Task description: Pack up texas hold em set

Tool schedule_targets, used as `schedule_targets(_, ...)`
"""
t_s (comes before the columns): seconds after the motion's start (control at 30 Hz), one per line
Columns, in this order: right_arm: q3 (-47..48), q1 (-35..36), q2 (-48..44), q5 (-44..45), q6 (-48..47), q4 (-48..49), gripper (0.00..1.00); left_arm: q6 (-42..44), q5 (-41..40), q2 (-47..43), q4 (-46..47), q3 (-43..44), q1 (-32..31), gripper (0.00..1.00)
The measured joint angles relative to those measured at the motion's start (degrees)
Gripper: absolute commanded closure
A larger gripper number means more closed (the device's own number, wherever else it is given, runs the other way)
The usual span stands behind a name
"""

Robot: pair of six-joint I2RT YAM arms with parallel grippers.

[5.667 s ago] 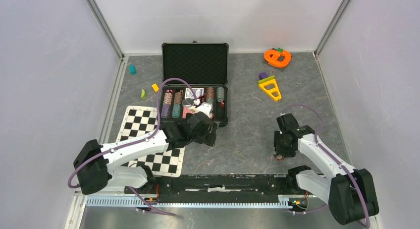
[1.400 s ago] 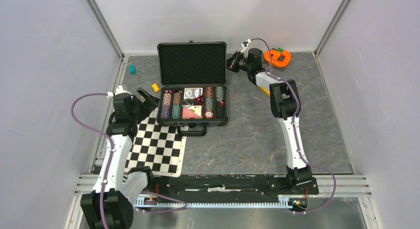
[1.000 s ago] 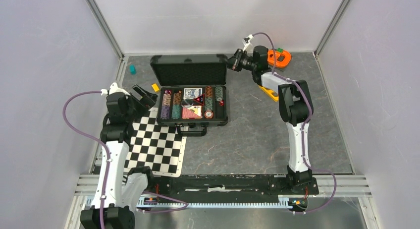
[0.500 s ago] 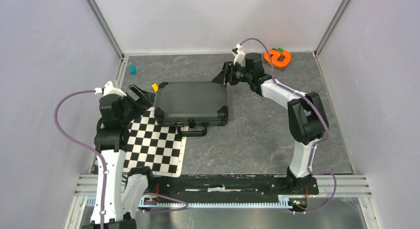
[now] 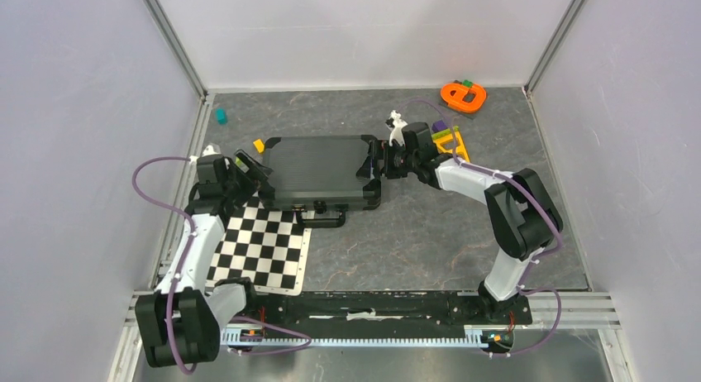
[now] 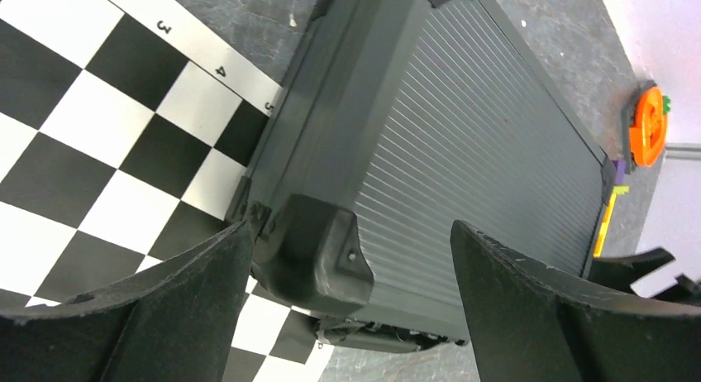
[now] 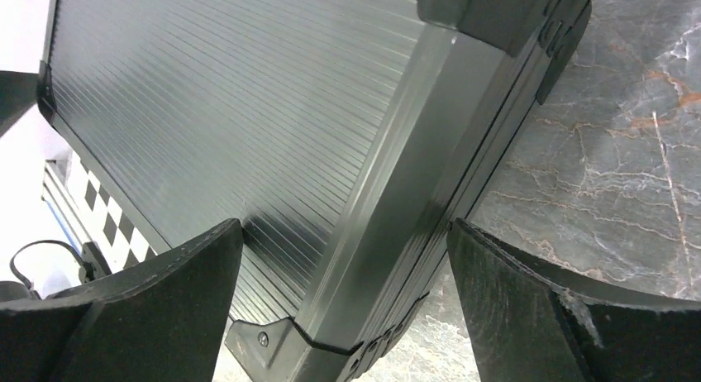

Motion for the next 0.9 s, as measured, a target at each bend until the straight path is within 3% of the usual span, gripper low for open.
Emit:
schedule_targets(0.23,-5.3,-0.3,-0.7,-2.1,4.3,8.0,0.08,-1.0,-2.2,7.0,6.8,-0.6,0.1,0.21)
schedule_targets(0.37,-6.4,-0.4,-1.2,-2.1,5.1,9.4,0.14,-2.1,1.8,12.3,13.6,-2.9,0.1,0.27)
schedule_targets(0.67,-14.0,-1.8,-6.8,-2.9,8.2,13.4,0.32,-1.4,5.0,19.4,22.5,-1.4,-2.0,0.27)
schedule_targets(0.9,-21.7,-3.7,-13.8,-1.4,10.5,14.4,0.37,4.5,6.4,32.5,26.9,9.5,-8.8,0.29)
